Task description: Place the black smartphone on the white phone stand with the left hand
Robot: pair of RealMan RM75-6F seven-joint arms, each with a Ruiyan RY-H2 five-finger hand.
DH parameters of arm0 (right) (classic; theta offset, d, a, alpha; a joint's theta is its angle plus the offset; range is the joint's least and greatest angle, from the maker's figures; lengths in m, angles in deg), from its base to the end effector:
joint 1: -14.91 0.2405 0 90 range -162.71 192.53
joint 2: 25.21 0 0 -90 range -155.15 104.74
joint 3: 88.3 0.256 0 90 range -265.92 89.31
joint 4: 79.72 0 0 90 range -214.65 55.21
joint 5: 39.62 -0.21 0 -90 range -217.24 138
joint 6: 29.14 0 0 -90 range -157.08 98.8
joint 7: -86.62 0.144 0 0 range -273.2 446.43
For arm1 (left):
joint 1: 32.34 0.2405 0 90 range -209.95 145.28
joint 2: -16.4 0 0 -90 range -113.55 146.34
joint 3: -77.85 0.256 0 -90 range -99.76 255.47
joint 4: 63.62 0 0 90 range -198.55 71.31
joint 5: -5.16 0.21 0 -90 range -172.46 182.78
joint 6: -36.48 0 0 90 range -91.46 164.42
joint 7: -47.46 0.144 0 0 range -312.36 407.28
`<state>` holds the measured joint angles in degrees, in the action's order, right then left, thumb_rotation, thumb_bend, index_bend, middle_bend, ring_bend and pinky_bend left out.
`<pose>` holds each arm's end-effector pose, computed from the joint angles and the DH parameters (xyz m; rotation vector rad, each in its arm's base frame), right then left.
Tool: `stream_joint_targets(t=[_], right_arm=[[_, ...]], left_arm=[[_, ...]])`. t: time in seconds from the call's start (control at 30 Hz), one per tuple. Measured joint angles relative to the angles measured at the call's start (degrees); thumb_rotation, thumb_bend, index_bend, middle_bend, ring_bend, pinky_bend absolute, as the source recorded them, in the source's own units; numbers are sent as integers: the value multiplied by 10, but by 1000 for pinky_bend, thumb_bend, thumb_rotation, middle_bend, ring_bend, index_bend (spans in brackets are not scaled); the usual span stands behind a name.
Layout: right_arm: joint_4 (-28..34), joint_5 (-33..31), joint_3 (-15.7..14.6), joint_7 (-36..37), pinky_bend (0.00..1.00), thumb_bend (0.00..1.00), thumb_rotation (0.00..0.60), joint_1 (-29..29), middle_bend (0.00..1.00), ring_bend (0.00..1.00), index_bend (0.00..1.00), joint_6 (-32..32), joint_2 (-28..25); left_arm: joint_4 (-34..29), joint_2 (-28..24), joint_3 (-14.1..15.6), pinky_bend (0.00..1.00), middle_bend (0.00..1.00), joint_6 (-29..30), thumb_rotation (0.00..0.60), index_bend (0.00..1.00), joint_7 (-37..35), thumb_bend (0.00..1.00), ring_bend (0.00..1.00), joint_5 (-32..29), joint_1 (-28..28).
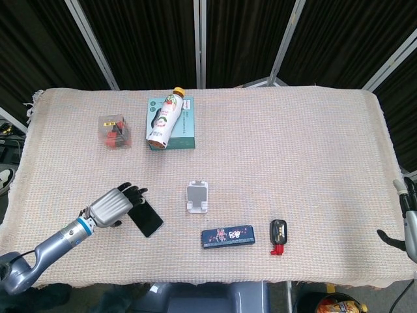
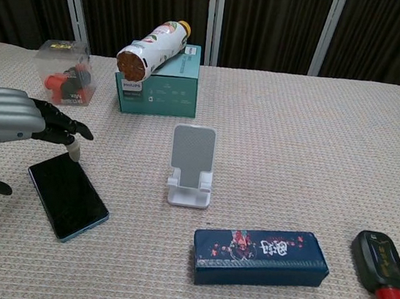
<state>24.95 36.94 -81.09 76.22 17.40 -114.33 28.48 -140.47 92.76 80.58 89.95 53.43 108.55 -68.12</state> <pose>-0.3002 -0.1797 0.2135 1.2547 -0.8363 0.7387 -0.2340 0.2899 0.0199 -2.3348 -0.4618 -0.6827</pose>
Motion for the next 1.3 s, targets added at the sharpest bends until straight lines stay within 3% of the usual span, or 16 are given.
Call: stream_joint_targets(t=[0.27,0.57,0.73,0.8,0.9,1.3], right_arm=[[-1,-4,0,-2,0,0,600,0,0,0,0,-1,1],[-6,-11,1,4,0,0,600,-3,0,0,0,-3,-1],[-8,-14,1,10,0,0,600,-4,0,0,0,-1,-3],[-8,-14,1,11,0,0,600,-3,0,0,0,-1,-3],[-8,-13,1,13,0,0,600,-3,0,0,0,-1,-4],[-6,-15,1,17,0,0,600,-3,0,0,0,0,-5]], left_arm=[[62,55,19,205,113,21,600,274,-48,0,183,25,-16],[96,95,31,240,112,0,600,282,-48,0,205,24,-41],[100,105,35,367,228,-13,600,365,-44,0,331,18,-50],[98,107,36,450,349,-19,600,468,-44,0,444,11,-54],[97,108,35,476,435,-10,600,584,-39,0,513,8,-54],[65,58,10,478,444,83,600,619,12,0,520,21,-58]])
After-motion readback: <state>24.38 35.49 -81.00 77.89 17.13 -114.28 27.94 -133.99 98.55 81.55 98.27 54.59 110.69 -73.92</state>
